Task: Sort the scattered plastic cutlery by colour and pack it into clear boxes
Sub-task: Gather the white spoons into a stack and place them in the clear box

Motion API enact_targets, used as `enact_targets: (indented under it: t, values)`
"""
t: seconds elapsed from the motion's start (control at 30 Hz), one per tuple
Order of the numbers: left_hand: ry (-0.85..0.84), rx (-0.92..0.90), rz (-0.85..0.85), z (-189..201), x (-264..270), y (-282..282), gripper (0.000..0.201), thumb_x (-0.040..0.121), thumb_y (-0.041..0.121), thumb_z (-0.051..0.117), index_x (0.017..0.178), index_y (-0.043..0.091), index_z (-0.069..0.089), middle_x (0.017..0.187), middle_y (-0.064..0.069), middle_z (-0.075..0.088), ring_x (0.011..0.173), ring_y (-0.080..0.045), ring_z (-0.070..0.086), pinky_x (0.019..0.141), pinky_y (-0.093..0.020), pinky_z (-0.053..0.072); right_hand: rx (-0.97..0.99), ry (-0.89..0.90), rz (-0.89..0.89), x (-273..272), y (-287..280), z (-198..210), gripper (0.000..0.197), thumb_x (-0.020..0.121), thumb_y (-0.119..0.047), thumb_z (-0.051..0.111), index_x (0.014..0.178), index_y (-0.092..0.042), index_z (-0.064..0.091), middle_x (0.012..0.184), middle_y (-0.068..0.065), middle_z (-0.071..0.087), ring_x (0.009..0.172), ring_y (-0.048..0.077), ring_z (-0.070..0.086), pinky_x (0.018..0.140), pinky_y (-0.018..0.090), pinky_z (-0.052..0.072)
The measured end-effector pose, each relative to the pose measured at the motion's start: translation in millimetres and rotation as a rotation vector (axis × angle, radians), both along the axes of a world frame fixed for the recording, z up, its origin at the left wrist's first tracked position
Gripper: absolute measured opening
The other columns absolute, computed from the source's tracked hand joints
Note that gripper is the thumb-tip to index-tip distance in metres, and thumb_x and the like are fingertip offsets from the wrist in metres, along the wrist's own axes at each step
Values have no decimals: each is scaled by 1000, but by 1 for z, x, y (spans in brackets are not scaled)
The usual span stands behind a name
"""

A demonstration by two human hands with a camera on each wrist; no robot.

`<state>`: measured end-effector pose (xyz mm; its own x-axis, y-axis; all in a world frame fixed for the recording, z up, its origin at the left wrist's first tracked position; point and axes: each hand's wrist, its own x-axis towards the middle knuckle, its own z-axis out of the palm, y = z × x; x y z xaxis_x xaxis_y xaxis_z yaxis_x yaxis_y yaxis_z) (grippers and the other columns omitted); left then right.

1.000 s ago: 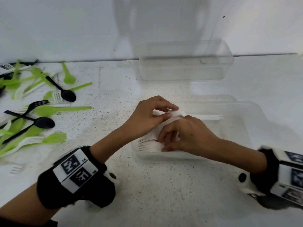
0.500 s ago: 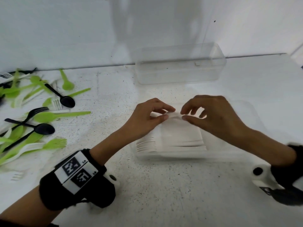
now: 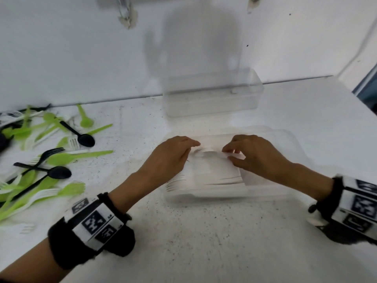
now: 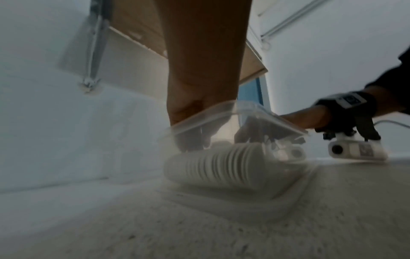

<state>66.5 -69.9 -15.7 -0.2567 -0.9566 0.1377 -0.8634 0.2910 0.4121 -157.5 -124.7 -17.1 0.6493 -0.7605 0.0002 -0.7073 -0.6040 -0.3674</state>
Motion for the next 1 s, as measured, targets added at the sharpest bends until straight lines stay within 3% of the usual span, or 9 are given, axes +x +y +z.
enact_targets:
  t: [0.13, 0.23, 0.3, 0.4, 0.53, 0.67, 0.77, 0.87, 1.0]
  values:
    - [-167, 67, -14, -1, 2, 10, 41, 98, 11, 41, 139, 14, 42, 137, 0, 46, 126, -13, 40, 97, -19, 34, 7, -4, -37, -11, -1, 3, 23, 85, -17, 62, 107, -18, 69, 96, -2, 64, 85, 15, 60, 72, 26, 47]
    - [-292, 74, -44, -3, 0, 13, 47, 98, 7, 41, 144, 11, 33, 138, -4, 41, 127, -16, 35, 97, -24, 42, -7, -49, -86, -18, 1, 7, 21, 82, -15, 64, 102, -18, 70, 92, -2, 66, 81, 14, 60, 70, 27, 48]
    - [-357, 73, -57, -3, -1, 12, 51, 96, 4, 40, 145, 12, 31, 137, -5, 39, 127, -16, 33, 91, -24, 45, -12, -70, -96, -20, 2, 9, 22, 81, -14, 65, 102, -17, 71, 91, -2, 66, 80, 14, 61, 70, 26, 49]
    - [-436, 90, -48, -2, -4, 12, 53, 95, 5, 35, 146, 15, 27, 136, -1, 34, 126, -14, 29, 77, -14, 35, 29, -51, -51, -22, 7, 10, 23, 82, -16, 65, 104, -20, 70, 93, -5, 65, 79, 11, 61, 68, 21, 47]
    - [-431, 60, -32, -2, -9, 11, 49, 94, 9, 35, 143, 13, 36, 131, -2, 36, 121, -15, 31, 75, -15, 34, 27, -6, -32, -23, 12, 5, 23, 83, -19, 64, 105, -24, 69, 96, -8, 64, 82, 10, 60, 64, 16, 38]
    - [-353, 13, -28, -5, -9, 9, 41, 93, 10, 38, 132, 12, 48, 121, -3, 42, 112, -16, 36, 73, -16, 29, -5, -85, -122, -22, 13, 3, 21, 82, -17, 64, 101, -22, 70, 91, -10, 63, 81, 11, 59, 66, 22, 44]
    - [-275, -52, -47, -7, -4, 9, 39, 89, 7, 40, 124, 10, 59, 112, -6, 50, 103, -19, 42, 71, -22, 37, -17, -146, -157, -21, 13, 2, 19, 82, -16, 63, 98, -21, 71, 88, -10, 61, 79, 13, 60, 65, 26, 45]
    - [-265, -70, -32, -8, -3, 9, 37, 87, 2, 45, 118, 10, 64, 105, -7, 55, 97, -21, 47, 68, -23, 34, -32, -109, -119, -20, 15, 6, 21, 84, -16, 62, 103, -19, 71, 92, -5, 64, 81, 16, 61, 65, 25, 43]
    - [-395, -206, 5, -6, -6, 11, 21, 70, 3, 68, 88, 10, 75, 83, -7, 65, 73, -24, 61, 54, -28, 43, -81, -75, -67, -18, 16, 28, 23, 86, -15, 60, 106, -18, 70, 94, -1, 65, 85, 20, 61, 70, 29, 47]
